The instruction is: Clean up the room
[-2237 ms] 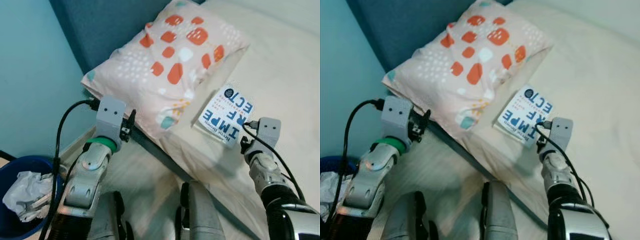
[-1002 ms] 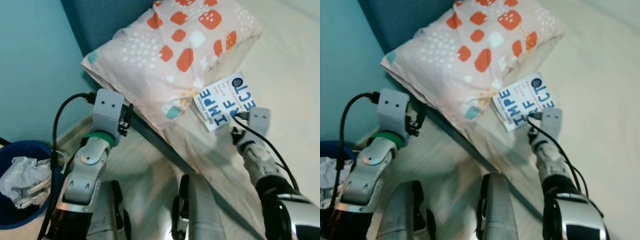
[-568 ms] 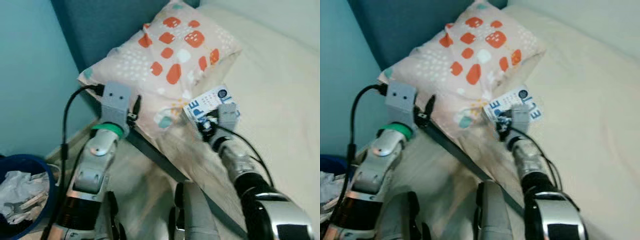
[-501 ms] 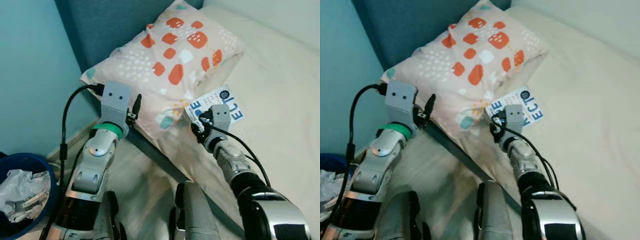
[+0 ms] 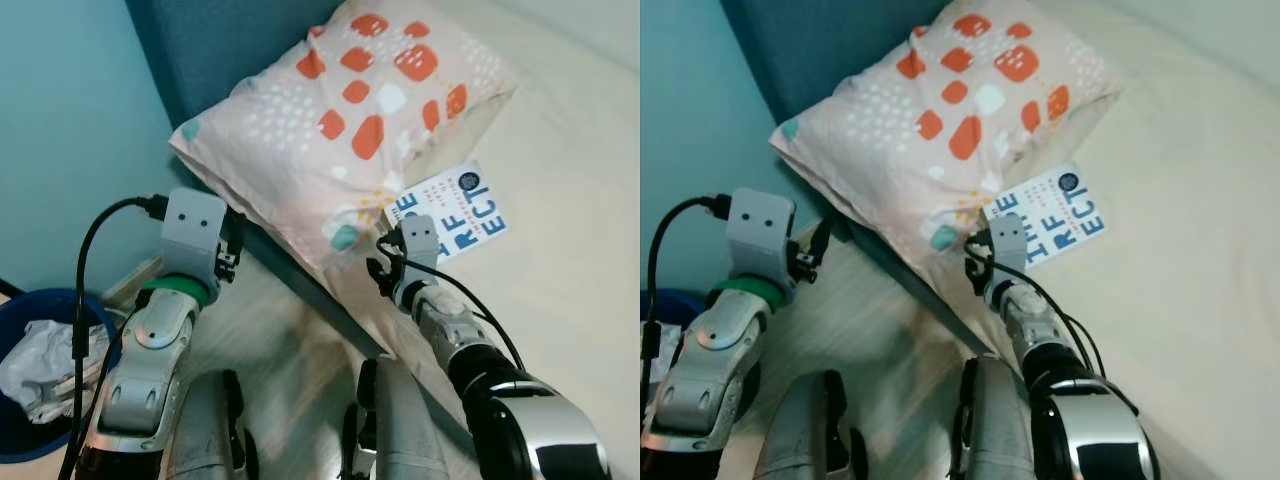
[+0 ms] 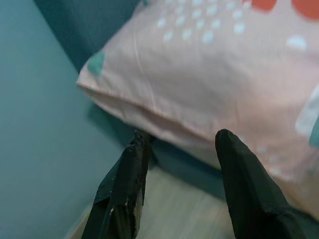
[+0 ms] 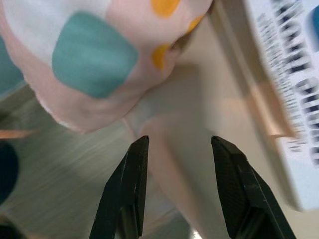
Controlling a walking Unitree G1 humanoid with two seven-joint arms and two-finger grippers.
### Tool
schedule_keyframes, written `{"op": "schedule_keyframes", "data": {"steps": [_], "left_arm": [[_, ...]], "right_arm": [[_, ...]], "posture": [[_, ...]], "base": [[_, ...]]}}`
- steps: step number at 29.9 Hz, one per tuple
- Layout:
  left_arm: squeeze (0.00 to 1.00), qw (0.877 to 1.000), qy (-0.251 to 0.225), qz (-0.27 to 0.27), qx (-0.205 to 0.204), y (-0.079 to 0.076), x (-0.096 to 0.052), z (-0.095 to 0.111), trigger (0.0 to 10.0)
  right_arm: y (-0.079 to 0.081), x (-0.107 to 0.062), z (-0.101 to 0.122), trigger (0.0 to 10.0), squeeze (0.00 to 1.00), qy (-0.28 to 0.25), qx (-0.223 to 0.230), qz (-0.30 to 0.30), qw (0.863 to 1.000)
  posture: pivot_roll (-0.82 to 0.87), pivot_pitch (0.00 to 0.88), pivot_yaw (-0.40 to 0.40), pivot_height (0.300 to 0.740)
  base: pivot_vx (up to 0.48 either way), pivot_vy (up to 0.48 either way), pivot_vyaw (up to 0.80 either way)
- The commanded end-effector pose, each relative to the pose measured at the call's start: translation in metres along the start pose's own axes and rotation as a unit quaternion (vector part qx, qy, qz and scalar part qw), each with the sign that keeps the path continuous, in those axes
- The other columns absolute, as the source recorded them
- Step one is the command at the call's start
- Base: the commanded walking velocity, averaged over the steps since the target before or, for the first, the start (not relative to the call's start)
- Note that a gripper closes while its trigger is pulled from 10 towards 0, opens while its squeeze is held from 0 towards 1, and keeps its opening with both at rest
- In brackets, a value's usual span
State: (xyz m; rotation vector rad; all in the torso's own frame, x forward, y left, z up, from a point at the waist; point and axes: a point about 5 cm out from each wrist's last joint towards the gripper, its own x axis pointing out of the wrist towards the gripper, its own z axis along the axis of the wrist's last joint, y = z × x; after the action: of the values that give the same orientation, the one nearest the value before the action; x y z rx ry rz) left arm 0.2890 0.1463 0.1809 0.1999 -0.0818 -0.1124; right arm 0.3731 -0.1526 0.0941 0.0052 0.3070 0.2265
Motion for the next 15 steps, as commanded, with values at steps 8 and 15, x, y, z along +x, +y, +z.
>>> {"op": "schedule_keyframes", "data": {"steps": [8, 15], "left_arm": [[0.0, 1.0, 0.023, -0.009, 0.003, -0.001, -0.01, -0.005, 10.0], [0.0, 0.999, 0.031, -0.01, 0.001, -0.003, -0.01, -0.006, 10.0]], "right_arm": [[-0.024, -0.008, -0.011, 10.0, 0.0, 0.021, 0.05, -0.054, 0.997], [-0.053, -0.017, -0.008, 10.0, 0.0, 0.019, 0.022, -0.135, 0.99]], "posture": [[0.1, 0.389, 0.069, 0.605], [0.08, 0.372, 0.064, 0.605]], "base": [[0.0, 0.0, 0.0], [0.0, 0.0, 0.0]]}}
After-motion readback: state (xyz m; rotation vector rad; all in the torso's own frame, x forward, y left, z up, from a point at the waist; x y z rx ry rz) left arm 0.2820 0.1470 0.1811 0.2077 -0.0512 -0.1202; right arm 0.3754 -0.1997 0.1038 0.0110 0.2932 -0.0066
